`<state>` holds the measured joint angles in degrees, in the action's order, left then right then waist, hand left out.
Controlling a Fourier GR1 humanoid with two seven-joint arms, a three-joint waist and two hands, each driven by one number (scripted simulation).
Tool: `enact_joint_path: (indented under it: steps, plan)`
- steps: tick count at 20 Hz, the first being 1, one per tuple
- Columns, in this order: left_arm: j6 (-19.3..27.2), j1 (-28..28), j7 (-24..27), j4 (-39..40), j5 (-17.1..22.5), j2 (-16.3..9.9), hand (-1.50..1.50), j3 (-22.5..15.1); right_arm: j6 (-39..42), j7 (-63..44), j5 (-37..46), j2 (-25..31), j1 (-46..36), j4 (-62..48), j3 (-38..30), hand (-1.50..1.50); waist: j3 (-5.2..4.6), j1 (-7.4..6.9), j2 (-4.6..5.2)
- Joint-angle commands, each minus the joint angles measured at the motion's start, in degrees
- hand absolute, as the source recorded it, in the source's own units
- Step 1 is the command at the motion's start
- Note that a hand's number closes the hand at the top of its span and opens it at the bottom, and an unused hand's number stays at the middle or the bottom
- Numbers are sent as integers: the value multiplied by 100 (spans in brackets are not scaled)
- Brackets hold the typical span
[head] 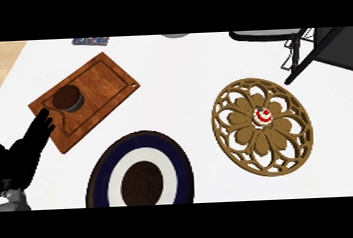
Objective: Pick the lemon from the placemat and place it in the tiered shelf
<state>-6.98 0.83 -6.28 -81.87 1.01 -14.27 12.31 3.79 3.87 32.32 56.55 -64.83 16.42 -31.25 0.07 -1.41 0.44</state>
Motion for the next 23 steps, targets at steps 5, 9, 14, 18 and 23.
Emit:
enact_joint_path:
  steps: [5, 9, 14, 18, 23]
  plan:
    - [-58, -30, 257, 247, 73, -61, 0, 190, 824, -8, -846, 923, -75, 56, -756, -150, -6, 101, -24]
    - [-124, 54, -77, 171, 188, -145, 0, 249, 1398, -352, -1038, 1642, -17, 97, -900, -150, -7, 155, -44]
    - [-33, -70, 59, 108, 65, -113, 0, 234, 1838, -307, -1245, 2756, 666, -225, -1259, -150, 5, 182, -29]
    - [10, -285, 9, -136, -6, 86, 0, 43, 2854, -77, -1264, 3615, 1302, -547, -1329, -150, 15, 248, -50]
    - [-106, -412, 107, -120, 224, -135, 0, 400, 3146, 658, -1466, 4172, 2132, -1147, -1696, -150, 35, 342, -67]
